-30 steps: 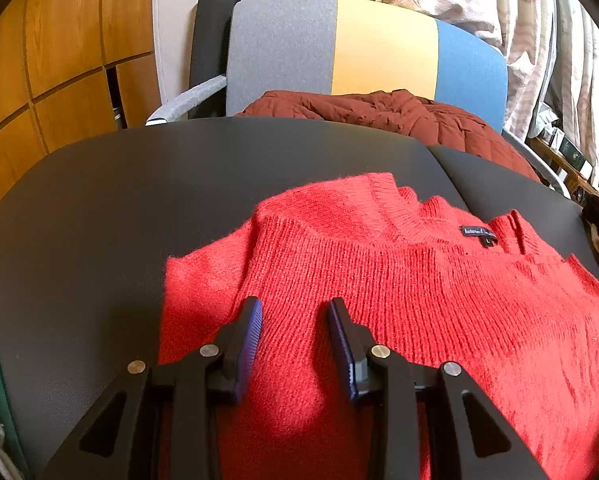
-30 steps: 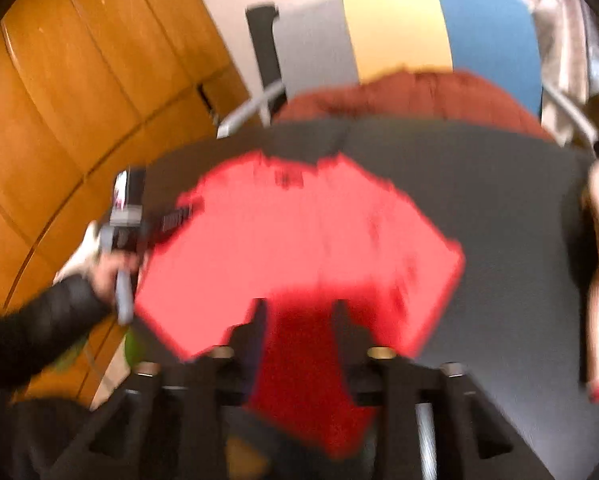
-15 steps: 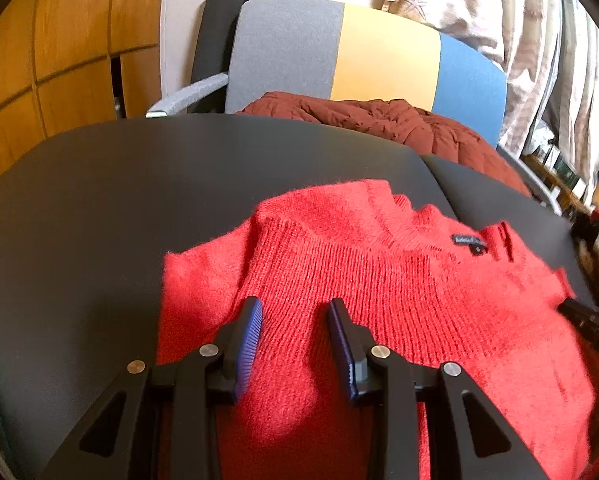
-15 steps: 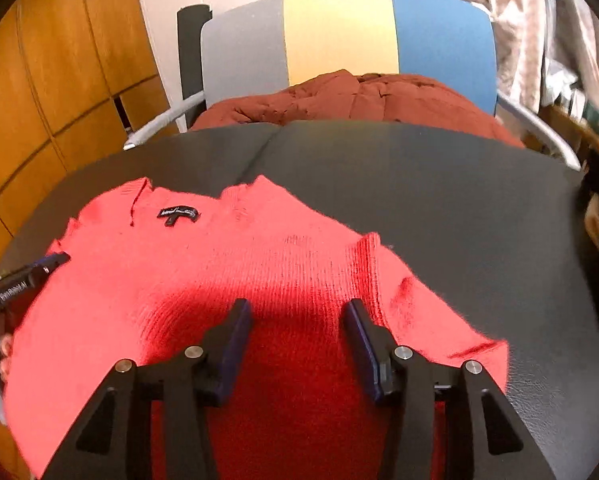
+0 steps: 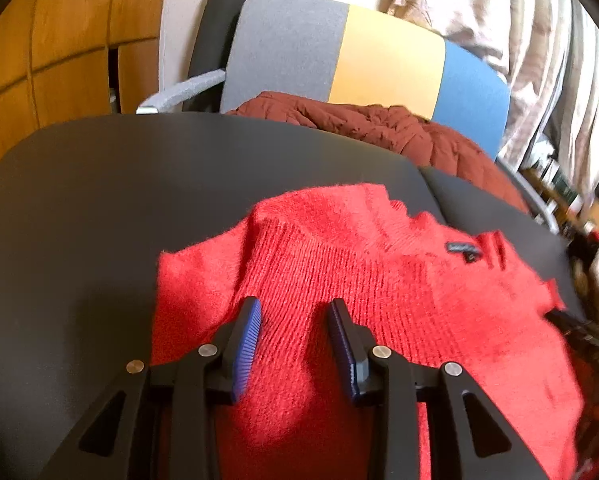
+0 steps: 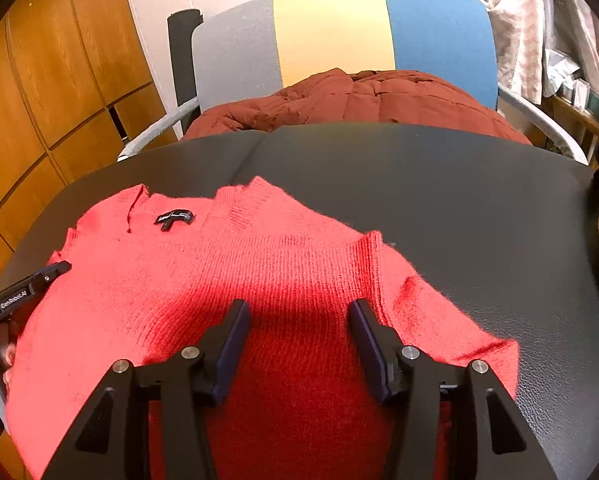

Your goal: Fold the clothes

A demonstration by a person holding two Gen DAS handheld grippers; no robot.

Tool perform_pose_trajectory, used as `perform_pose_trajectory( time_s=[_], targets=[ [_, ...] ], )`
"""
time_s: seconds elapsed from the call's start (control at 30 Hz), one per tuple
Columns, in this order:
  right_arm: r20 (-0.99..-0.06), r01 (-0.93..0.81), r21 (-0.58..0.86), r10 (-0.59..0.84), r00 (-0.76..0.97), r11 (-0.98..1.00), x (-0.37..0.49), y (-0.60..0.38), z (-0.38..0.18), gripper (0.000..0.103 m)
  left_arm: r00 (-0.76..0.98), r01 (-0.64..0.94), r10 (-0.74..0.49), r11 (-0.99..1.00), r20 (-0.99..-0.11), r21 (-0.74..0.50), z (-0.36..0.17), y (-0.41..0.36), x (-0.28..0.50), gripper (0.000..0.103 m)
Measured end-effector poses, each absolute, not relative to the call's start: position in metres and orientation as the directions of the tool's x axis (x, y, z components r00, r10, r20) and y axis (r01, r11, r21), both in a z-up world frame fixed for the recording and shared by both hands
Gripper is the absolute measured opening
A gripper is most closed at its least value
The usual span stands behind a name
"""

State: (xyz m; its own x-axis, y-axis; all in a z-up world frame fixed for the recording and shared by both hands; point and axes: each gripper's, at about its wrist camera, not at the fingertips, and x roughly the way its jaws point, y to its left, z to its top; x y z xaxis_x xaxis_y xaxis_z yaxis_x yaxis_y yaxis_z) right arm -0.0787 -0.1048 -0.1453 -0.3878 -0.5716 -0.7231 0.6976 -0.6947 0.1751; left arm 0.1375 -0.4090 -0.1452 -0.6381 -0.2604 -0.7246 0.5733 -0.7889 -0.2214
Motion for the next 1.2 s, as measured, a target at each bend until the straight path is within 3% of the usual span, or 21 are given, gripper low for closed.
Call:
perform_pose_trajectory(
  time_s=[0.17,0.27,0.4,0.5,0.57,0.77,0.93,1.03,1.1,1.2],
  targets=[
    [-0.724,0.699,0.178,-0.573,-0.383,-0.692,-0.081,-0.106,-0.146,0.055,-0.692,0.56,-0.144,-0.726,-0.708,-0.4,-0.13,-0.429,0.175,0.035],
    [-0.724,0.7,0.18,-0.575,-0.382,-0.691,-0.081,-0.106,-0.145,0.056,-0.698,0.571,-0.169,-0.718,-0.695,-0.399,-0.117,-0.439,0.204,0.035],
    [-0.724,0.7,0.175,-0.572,-0.384,-0.692,-0.08,-0.106,-0.145,0.056,-0.696,0.569,-0.104,-0.684,-0.711,-0.457,-0.116,-0.457,0.227,0.04],
    [-0.725,0.7,0.172,-0.57,-0.386,-0.693,-0.08,-0.106,-0.145,0.056,-0.701,0.539,0.013,-0.646,-0.713,-0.541,-0.126,-0.47,0.225,0.049],
    [-0.725,0.7,0.172,-0.57,-0.385,-0.693,-0.08,-0.106,-0.145,0.056,-0.695,0.526,0.089,-0.614,-0.713,-0.589,-0.137,-0.48,0.22,0.049],
    [-0.725,0.701,0.182,-0.576,-0.379,-0.69,-0.083,-0.104,-0.145,0.057,-0.665,0.519,0.168,-0.597,-0.727,-0.612,-0.162,-0.491,0.205,0.049],
    [-0.723,0.702,0.192,-0.583,-0.371,-0.685,-0.084,-0.104,-0.145,0.058,-0.685,0.426,0.271,-0.605,-0.676,-0.673,-0.17,-0.487,0.187,0.049],
    [-0.722,0.703,0.197,-0.586,-0.367,-0.683,-0.084,-0.104,-0.145,0.059,-0.686,0.406,0.271,-0.628,-0.675,-0.664,-0.171,-0.483,0.175,0.045],
    [-0.721,0.704,0.202,-0.59,-0.363,-0.68,-0.083,-0.104,-0.145,0.061,-0.68,0.411,0.249,-0.649,-0.689,-0.64,-0.171,-0.483,0.173,0.03],
    [-0.721,0.707,0.206,-0.593,-0.358,-0.676,-0.082,-0.104,-0.145,0.063,-0.688,0.406,0.204,-0.687,-0.697,-0.602,-0.168,-0.476,0.175,0.022]
  ],
)
